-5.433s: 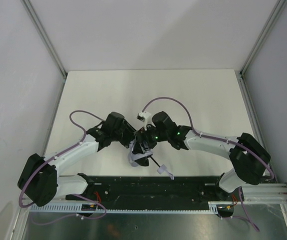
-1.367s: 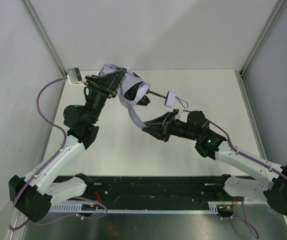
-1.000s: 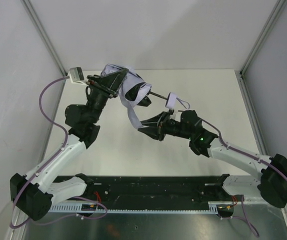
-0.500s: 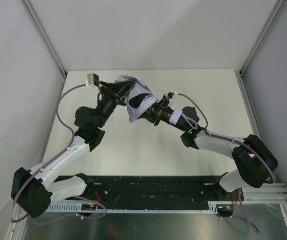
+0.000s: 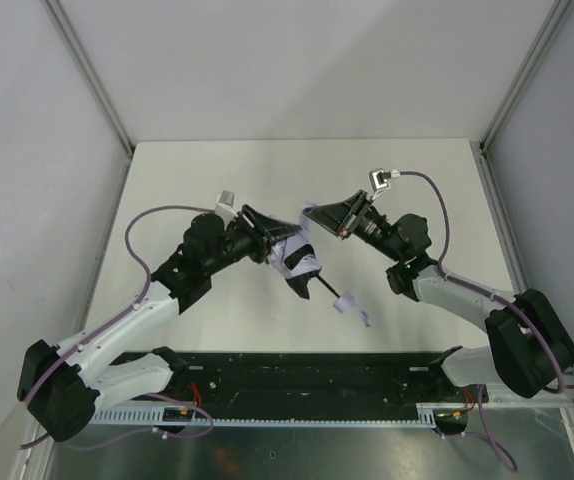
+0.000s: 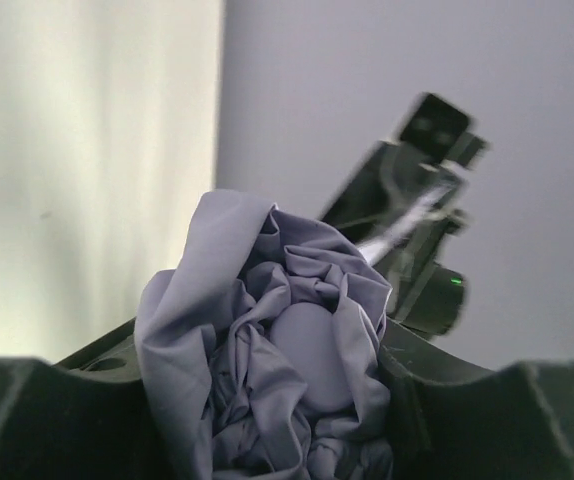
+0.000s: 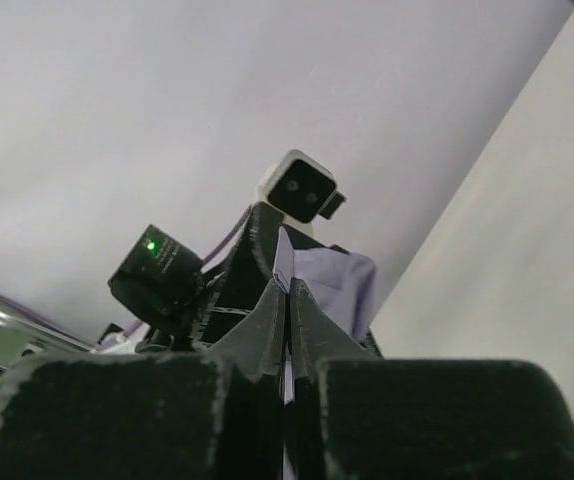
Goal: Put away the umbrella
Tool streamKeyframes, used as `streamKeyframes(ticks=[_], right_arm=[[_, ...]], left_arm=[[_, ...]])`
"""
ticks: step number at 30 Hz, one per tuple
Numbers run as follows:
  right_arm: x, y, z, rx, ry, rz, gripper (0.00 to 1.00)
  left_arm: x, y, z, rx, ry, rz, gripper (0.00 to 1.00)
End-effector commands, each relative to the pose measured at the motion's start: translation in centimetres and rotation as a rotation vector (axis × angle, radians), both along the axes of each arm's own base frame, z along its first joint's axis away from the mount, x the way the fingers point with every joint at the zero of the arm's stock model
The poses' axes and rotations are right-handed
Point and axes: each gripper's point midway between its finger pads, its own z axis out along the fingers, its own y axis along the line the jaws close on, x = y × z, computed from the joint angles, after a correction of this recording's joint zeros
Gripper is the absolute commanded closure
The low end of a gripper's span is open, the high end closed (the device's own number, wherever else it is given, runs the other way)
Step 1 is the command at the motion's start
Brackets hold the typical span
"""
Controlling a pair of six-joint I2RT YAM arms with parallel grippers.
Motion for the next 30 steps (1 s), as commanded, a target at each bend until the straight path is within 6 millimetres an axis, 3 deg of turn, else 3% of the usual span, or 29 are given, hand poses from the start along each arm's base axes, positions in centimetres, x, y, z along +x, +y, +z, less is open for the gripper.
streamKeyframes(ticks=[1, 9, 13, 19, 25, 30], right_arm=[[-2.2, -1.6, 3.6, -0.004, -0.231, -0.037, 1.0], [-5.7, 0.3, 2.8, -0.081, -0.332, 0.06, 1.0], [-7.4, 2.5, 0.4, -0.161, -0.358, 0.133, 1.0], [-10.9, 5.6, -1.8, -0.302, -0.48, 0.202, 1.0], [-11.8, 8.0, -6.6, -0.496, -0.553, 0.232, 1.0], [-13.3, 10.1, -9.4, -0.623, -0.621, 0.271, 1.0]], left_arm=[[-1.7, 1.0, -6.2, 0.194, 0.132, -0.034, 1.0], [-1.1, 4.0, -11.7, 0.413, 0.22, 0.087, 1.0], [-0.7, 5.1, -13.7, 0.518, 0.285, 0.126, 1.0], [-0.9, 5.9, -18.7, 0.661, 0.433, 0.122, 1.0], [-1.3, 5.9, -22.2, 0.763, 0.515, 0.07, 1.0], [-1.9, 6.8, -24.4, 0.837, 0.555, 0.067, 1.0]])
